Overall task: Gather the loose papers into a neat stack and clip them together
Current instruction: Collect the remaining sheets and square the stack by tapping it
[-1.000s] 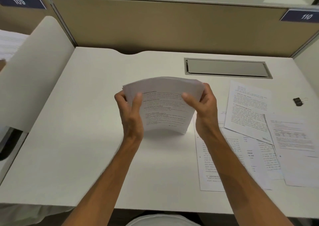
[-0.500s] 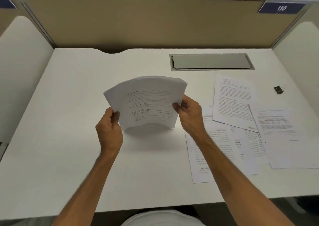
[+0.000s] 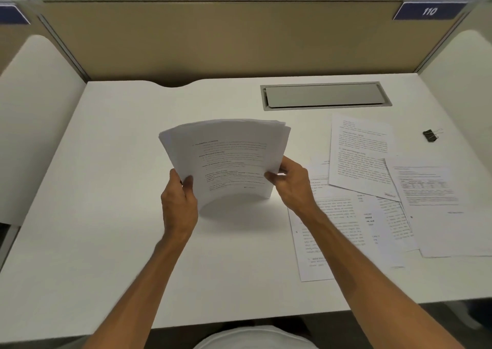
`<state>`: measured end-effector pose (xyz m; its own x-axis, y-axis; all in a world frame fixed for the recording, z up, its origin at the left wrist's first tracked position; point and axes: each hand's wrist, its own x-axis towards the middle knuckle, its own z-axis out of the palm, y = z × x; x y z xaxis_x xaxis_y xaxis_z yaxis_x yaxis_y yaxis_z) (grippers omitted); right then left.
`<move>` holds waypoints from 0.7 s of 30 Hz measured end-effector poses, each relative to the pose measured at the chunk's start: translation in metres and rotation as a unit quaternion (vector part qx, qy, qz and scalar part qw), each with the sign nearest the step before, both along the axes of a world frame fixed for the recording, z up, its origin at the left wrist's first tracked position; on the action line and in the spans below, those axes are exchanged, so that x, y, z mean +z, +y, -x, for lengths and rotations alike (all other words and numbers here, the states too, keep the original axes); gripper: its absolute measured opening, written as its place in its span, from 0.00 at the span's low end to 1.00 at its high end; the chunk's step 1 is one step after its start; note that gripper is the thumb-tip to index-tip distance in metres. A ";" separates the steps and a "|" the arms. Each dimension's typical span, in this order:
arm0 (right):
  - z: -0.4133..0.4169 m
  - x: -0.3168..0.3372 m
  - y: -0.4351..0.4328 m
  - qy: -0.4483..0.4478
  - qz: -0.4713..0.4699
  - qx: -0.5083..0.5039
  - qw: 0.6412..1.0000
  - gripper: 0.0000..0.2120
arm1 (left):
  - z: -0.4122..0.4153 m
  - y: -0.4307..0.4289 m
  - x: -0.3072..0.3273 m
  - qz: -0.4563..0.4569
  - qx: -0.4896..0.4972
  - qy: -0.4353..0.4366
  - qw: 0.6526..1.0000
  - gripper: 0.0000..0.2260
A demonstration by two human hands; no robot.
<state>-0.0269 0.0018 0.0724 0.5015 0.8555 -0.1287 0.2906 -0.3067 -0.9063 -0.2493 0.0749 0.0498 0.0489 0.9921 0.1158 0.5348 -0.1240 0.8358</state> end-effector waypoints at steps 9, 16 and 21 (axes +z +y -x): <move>-0.005 -0.023 -0.003 -0.073 -0.012 0.033 0.997 0.14 | 0.000 -0.001 -0.001 0.036 -0.010 -0.008 0.999 0.13; -0.022 -0.016 -0.010 -0.004 -0.035 0.043 0.998 0.08 | 0.010 0.004 0.011 0.027 -0.014 -0.020 0.999 0.03; -0.046 -0.011 -0.027 0.111 -0.028 0.044 0.993 0.07 | 0.004 0.009 0.016 0.122 -0.069 -0.086 0.986 0.07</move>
